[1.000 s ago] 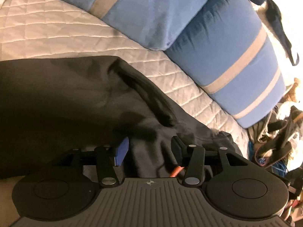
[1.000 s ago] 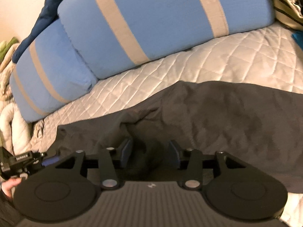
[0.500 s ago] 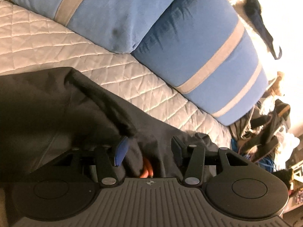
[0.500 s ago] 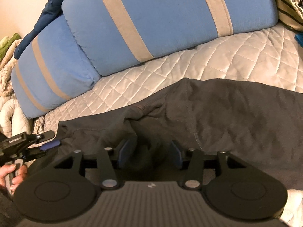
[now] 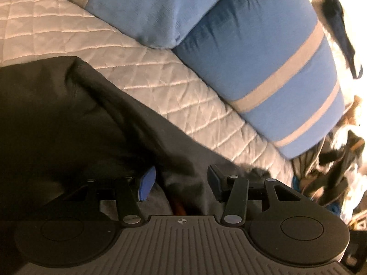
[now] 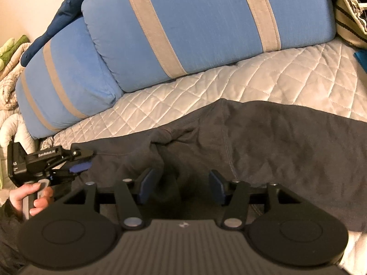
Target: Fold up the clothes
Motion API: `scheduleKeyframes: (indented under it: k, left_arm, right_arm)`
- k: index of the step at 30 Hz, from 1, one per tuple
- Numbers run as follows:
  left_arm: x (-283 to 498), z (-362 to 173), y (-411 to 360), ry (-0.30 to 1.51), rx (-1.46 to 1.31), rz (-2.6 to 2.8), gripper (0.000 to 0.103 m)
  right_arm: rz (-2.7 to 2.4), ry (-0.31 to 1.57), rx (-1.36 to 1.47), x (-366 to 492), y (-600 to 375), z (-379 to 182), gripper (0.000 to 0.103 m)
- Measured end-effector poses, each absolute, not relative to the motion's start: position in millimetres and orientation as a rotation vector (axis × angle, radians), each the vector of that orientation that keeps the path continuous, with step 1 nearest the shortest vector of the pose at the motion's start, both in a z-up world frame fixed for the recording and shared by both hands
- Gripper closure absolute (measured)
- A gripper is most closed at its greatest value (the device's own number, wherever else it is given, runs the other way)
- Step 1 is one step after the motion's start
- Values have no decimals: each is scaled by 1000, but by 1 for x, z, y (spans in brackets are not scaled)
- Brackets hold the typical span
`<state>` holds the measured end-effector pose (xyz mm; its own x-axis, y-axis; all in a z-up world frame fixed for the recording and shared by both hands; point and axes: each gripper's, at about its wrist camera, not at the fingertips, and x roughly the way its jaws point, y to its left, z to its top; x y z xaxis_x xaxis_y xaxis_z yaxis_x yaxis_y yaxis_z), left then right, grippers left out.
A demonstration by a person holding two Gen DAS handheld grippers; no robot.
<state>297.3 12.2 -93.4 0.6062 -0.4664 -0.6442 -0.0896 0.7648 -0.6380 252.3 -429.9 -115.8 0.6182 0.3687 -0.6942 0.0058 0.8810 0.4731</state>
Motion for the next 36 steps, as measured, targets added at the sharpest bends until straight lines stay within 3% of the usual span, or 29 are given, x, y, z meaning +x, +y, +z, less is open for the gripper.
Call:
scheduleKeyframes:
  k: [2, 3, 4, 8, 19, 24, 27, 30, 36]
  left_arm:
    - [297, -93, 14, 864, -707, -242, 57]
    - [297, -93, 15, 841, -717, -244, 76]
    - [297, -91, 15, 831, -709, -240, 86]
    - [293, -75, 22, 799, -669, -240, 91]
    - [300, -60, 37, 799, -584, -134, 92]
    - [304, -79, 39, 874, -591, -106, 85]
    - [299, -80, 43, 897, -605, -100, 60]
    - [292, -74, 51, 891, -621, -140, 53]
    - [277, -66, 65, 933, -577, -126, 50]
  right_arm:
    - [218, 895, 469, 252, -428, -119, 35]
    - [220, 898, 472, 252, -428, -120, 35]
    - [222, 902, 474, 251, -427, -121, 35]
    - [223, 909, 460, 248, -426, -124, 35]
    - [214, 907, 463, 249, -429, -125, 35]
    - [203, 916, 498, 251, -435, -129, 35]
    - [202, 919, 516, 253, -437, -130, 35]
    - [208, 926, 534, 256, -436, -134, 35]
    - [235, 964, 606, 266, -430, -144, 36]
